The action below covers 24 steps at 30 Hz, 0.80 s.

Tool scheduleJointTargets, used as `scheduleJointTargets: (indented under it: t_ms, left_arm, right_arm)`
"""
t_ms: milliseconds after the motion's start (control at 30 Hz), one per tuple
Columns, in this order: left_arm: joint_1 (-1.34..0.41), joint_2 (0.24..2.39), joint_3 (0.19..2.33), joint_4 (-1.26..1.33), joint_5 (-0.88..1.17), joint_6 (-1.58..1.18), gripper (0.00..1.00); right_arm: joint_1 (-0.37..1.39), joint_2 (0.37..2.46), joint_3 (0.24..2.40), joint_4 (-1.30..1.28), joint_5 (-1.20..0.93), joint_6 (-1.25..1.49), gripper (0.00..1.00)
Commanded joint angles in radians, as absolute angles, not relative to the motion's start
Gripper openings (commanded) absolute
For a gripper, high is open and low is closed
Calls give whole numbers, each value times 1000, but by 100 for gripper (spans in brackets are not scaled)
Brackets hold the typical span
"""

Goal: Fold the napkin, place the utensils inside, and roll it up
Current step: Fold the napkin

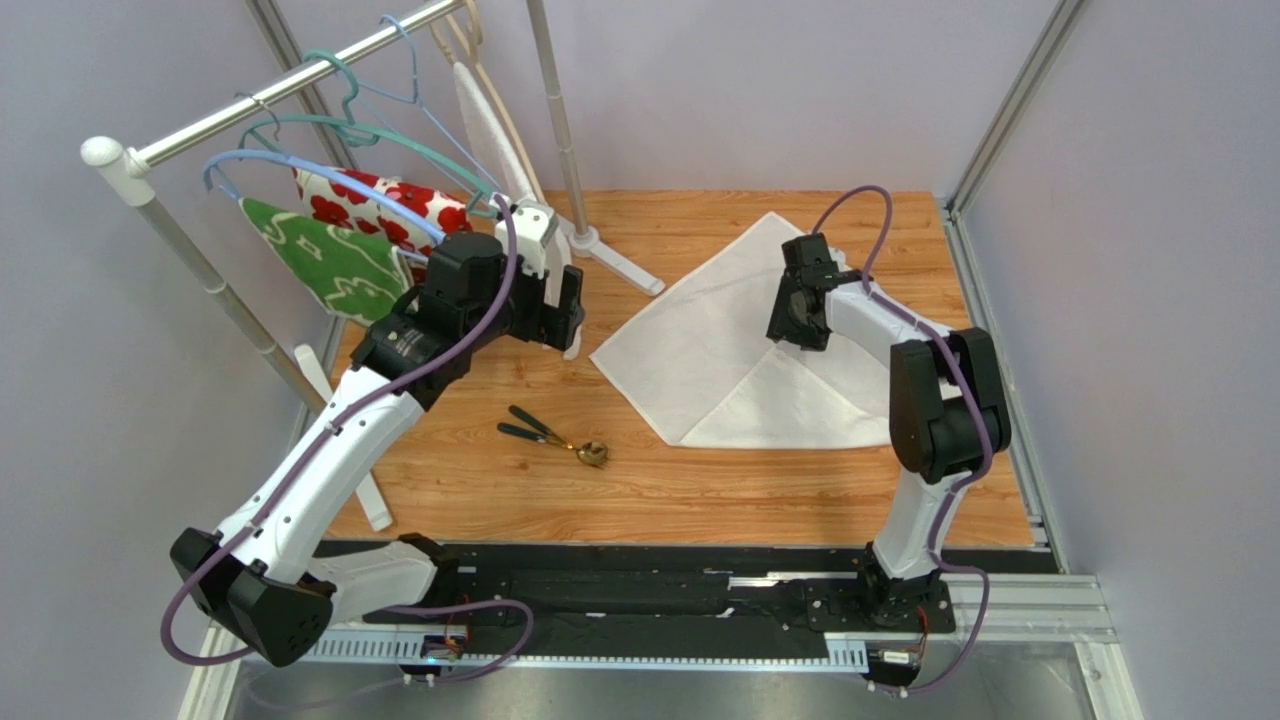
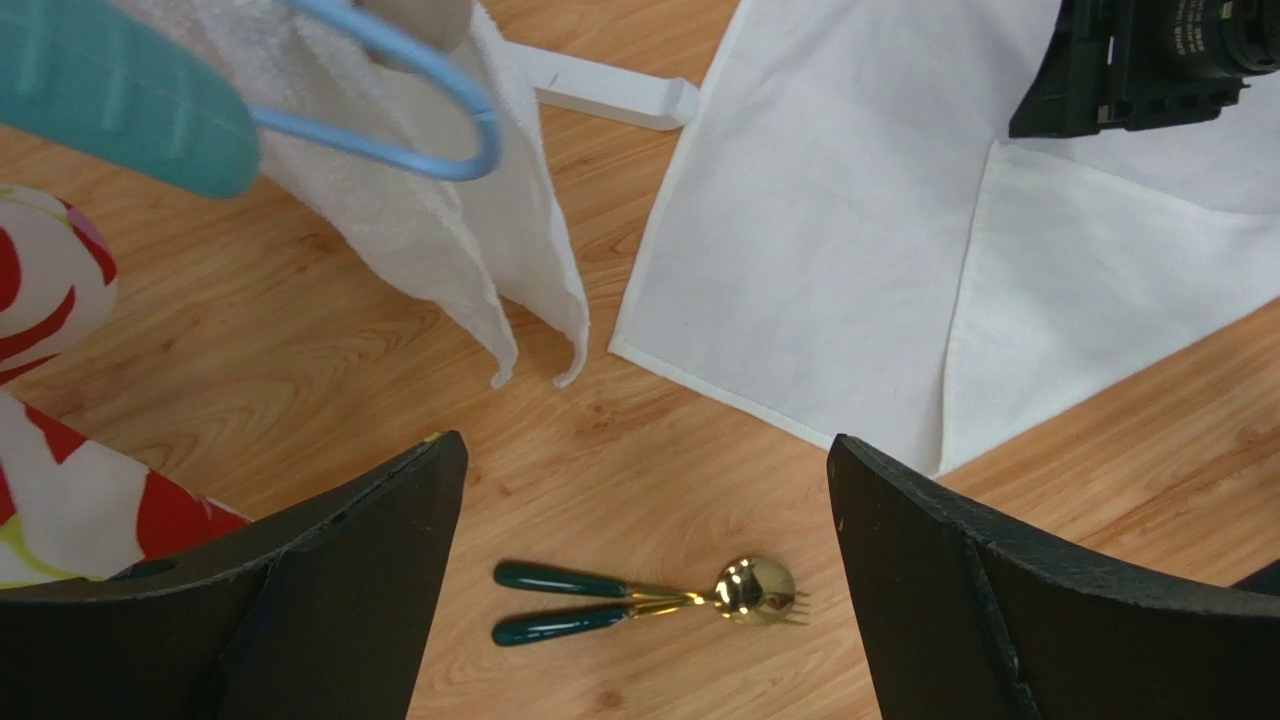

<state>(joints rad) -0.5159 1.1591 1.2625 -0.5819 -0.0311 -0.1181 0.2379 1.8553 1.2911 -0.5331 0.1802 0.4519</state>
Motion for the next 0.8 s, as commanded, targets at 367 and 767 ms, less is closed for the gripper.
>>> scheduleJointTargets:
  t_ms: [367,767]
  left_arm:
    - [-403,1129,1193,-569,68,-95,99]
    - [-396,1124,1180,-566,67,-98,99]
  right_arm:
    - [252,1890,1287,-472,117,318,49]
    - [256,1914,1266,-442,58,287,46]
